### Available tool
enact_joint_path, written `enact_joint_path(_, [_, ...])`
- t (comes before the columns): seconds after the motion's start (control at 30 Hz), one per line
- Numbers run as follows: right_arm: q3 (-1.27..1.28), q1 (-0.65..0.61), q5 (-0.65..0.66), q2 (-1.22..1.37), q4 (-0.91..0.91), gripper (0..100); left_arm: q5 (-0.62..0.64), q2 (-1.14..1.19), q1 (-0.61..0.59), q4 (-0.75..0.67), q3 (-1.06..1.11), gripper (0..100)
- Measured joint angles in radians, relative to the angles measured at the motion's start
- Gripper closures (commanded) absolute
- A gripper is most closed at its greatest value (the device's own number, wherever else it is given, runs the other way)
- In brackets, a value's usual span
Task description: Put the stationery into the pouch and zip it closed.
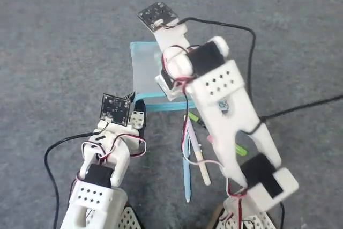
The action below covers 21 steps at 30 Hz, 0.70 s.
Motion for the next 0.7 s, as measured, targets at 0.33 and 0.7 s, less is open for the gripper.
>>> enact_joint_path(0.33, [0.41,0.086,0.101,-0.434,-0.075,79.0,0.0,0.0,-0.138,0.0,0.0,99])
enact_joint_path(0.7, [1.387,0.212,0.284,-0.732,-0.462,79.0,0.0,0.0,-0.161,0.0,0.0,99])
